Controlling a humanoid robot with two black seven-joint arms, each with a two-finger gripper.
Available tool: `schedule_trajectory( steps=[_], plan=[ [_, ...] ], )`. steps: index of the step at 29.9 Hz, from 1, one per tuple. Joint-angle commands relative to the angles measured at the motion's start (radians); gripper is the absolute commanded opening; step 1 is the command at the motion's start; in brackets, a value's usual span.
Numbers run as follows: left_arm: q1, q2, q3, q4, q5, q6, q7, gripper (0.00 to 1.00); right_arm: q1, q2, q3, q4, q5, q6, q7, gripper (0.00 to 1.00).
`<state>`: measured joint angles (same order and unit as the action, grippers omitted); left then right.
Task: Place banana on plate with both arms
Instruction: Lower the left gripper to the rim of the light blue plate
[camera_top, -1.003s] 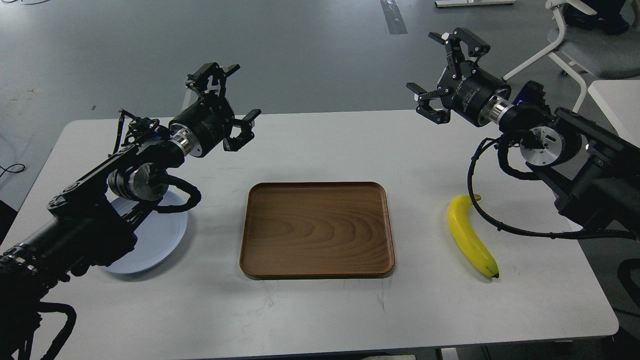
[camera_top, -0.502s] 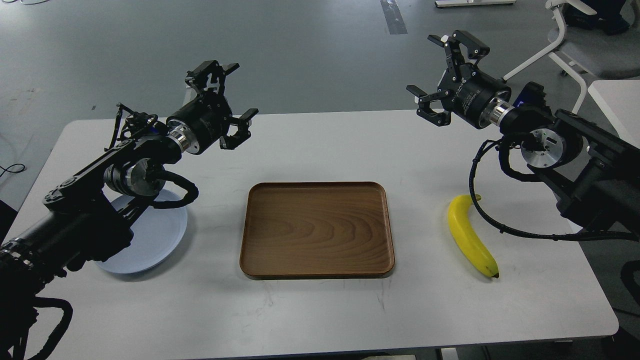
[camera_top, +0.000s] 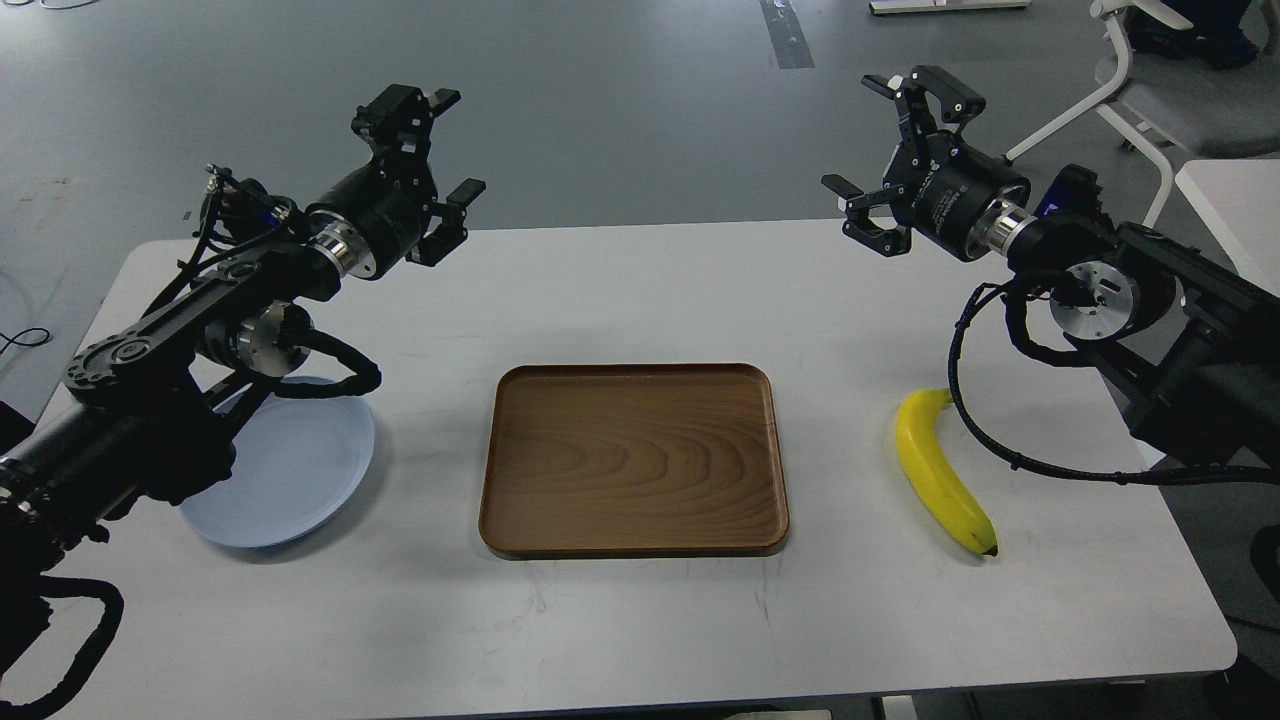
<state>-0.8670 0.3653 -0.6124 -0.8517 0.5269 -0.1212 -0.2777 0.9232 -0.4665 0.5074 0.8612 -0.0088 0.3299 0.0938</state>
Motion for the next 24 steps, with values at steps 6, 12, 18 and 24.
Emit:
schedule_trajectory(
  steps=[6,12,18,24],
  plan=[
    [0.009,0.242,0.058,-0.127,0.589,0.087,-0.13,0.98,-0.01,-0.03,-0.001,0.022,-0.002,0.0,0.001,1.0],
    [0.006,0.525,0.362,-0.306,0.706,0.155,-0.159,0.98,-0.024,-0.041,0.0,0.024,-0.002,-0.002,0.001,1.0],
    [0.074,0.607,0.469,-0.3,0.771,0.331,-0.169,0.98,-0.024,-0.041,0.0,0.024,-0.003,-0.002,0.001,1.0],
    [0.206,0.621,0.511,-0.285,0.802,0.474,-0.196,0.98,-0.027,-0.043,0.0,0.024,-0.003,-0.002,0.001,1.0]
  ],
)
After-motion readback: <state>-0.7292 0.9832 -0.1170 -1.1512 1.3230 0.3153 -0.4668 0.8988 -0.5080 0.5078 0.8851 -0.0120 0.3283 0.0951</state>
